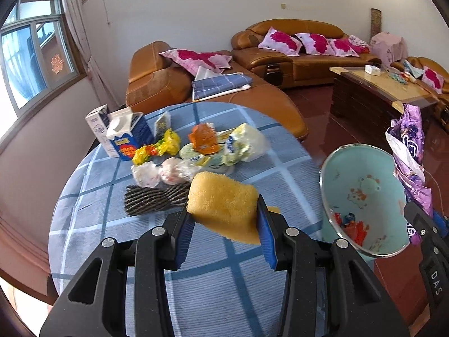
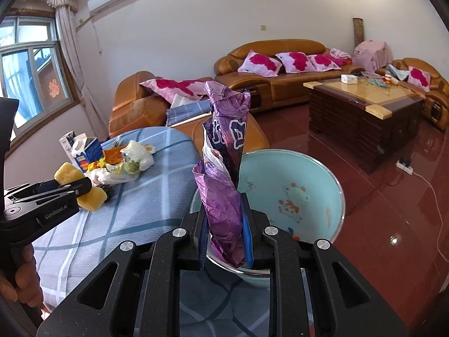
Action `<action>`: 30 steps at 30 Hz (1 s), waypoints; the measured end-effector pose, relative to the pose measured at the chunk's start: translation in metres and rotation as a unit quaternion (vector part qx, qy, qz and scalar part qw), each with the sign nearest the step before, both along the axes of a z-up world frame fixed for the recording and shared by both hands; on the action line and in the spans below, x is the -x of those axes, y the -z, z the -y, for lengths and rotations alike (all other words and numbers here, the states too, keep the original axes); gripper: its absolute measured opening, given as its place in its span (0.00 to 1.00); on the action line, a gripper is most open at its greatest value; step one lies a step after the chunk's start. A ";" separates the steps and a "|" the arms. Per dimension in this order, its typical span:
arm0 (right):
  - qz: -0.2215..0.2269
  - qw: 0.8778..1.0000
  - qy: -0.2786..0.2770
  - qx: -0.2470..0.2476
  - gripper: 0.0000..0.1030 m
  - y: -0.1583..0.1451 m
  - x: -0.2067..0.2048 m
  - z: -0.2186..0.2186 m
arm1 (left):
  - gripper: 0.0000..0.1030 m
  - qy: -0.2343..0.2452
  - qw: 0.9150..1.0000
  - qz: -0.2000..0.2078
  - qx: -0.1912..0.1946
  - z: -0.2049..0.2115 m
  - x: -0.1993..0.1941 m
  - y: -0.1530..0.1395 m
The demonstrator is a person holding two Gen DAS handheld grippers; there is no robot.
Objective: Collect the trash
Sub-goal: 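Carry the purple bag and yellow sponge over the teal bucket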
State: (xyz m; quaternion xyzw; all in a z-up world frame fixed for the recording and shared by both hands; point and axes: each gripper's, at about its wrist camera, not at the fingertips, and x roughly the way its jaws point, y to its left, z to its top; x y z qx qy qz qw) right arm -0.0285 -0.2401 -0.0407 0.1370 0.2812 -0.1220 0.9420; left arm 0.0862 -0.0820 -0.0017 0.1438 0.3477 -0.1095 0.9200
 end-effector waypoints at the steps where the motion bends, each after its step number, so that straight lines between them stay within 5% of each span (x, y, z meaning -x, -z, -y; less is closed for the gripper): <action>1: 0.000 1.000 0.003 -0.001 0.20 0.000 0.001 0.003 | 0.40 0.002 1.000 0.000 0.000 0.003 0.000 0.000; 30: -0.012 0.998 0.060 -0.020 0.20 0.016 0.002 0.039 | 0.40 0.055 0.998 -0.008 -0.013 0.063 0.000 0.012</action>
